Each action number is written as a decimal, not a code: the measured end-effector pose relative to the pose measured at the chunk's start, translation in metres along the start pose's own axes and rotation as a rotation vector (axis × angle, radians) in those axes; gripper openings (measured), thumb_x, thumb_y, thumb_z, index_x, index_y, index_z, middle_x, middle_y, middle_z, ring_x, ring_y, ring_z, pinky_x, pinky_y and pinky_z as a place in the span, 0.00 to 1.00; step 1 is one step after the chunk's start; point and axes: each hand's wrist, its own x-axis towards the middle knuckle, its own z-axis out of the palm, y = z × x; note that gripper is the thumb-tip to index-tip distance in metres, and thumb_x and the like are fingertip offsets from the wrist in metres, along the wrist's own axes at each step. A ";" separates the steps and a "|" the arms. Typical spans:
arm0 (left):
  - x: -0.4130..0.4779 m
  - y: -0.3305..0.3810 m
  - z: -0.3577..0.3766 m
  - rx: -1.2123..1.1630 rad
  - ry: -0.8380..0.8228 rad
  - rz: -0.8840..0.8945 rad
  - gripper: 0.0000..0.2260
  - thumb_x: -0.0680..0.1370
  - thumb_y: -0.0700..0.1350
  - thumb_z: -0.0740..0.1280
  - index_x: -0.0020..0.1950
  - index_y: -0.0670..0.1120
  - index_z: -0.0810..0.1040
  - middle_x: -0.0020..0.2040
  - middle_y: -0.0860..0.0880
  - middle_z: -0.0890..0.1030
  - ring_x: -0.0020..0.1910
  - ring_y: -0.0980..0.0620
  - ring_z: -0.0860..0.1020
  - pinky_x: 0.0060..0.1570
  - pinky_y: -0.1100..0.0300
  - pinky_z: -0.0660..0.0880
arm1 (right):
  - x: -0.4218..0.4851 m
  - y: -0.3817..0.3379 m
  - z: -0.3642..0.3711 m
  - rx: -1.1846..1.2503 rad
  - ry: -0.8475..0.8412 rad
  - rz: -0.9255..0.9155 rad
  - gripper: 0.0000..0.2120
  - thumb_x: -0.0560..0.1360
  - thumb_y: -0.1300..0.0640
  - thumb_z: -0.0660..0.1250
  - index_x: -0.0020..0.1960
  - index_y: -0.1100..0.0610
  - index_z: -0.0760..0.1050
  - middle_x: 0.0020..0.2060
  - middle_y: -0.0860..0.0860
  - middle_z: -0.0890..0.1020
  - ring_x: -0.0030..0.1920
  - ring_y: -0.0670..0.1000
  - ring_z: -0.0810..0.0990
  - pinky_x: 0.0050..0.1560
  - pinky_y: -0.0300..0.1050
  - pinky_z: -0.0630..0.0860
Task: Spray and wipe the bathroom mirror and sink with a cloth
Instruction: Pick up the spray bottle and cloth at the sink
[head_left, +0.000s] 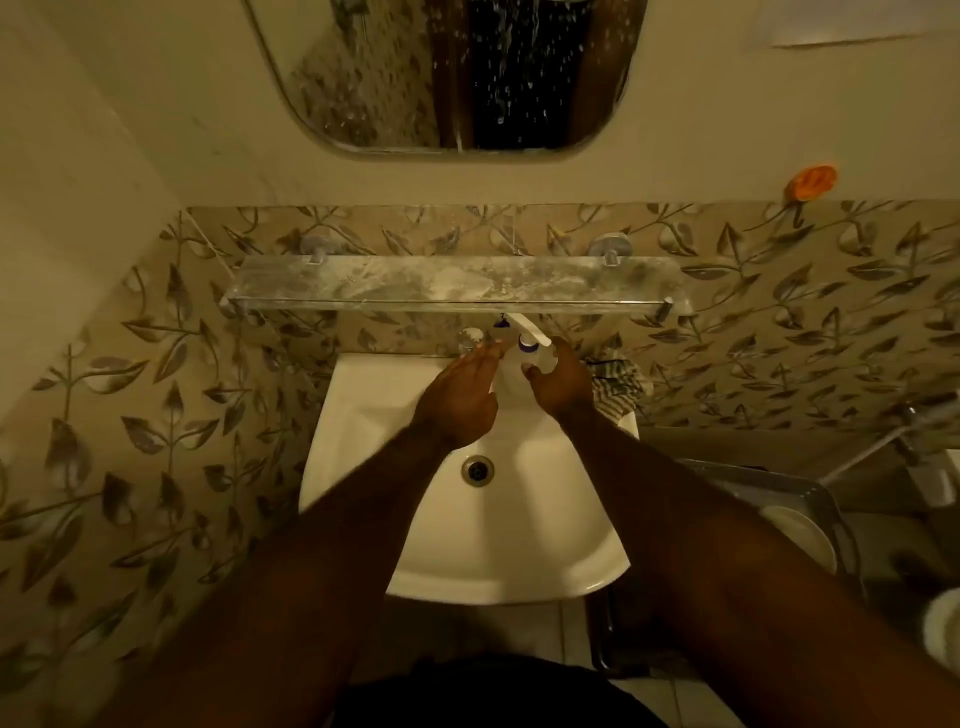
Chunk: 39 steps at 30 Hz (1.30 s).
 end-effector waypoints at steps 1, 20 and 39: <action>0.001 -0.001 -0.001 0.000 0.004 -0.011 0.31 0.78 0.41 0.62 0.80 0.45 0.53 0.80 0.45 0.59 0.79 0.48 0.56 0.77 0.54 0.55 | 0.003 -0.002 -0.001 0.017 0.008 0.008 0.24 0.78 0.56 0.72 0.72 0.59 0.71 0.68 0.58 0.78 0.69 0.61 0.75 0.67 0.52 0.71; 0.007 -0.002 0.005 -0.044 0.010 -0.120 0.32 0.79 0.42 0.62 0.80 0.45 0.52 0.80 0.45 0.58 0.79 0.48 0.56 0.77 0.56 0.55 | 0.028 0.005 0.004 0.113 -0.033 0.013 0.17 0.75 0.56 0.76 0.63 0.58 0.81 0.56 0.56 0.85 0.58 0.56 0.82 0.54 0.46 0.75; 0.026 0.043 0.041 -0.563 -0.234 -0.155 0.53 0.67 0.48 0.80 0.80 0.51 0.47 0.73 0.44 0.72 0.68 0.44 0.74 0.59 0.60 0.69 | -0.048 0.041 -0.035 0.214 0.006 0.049 0.14 0.65 0.58 0.83 0.44 0.55 0.81 0.41 0.54 0.86 0.44 0.56 0.87 0.48 0.59 0.85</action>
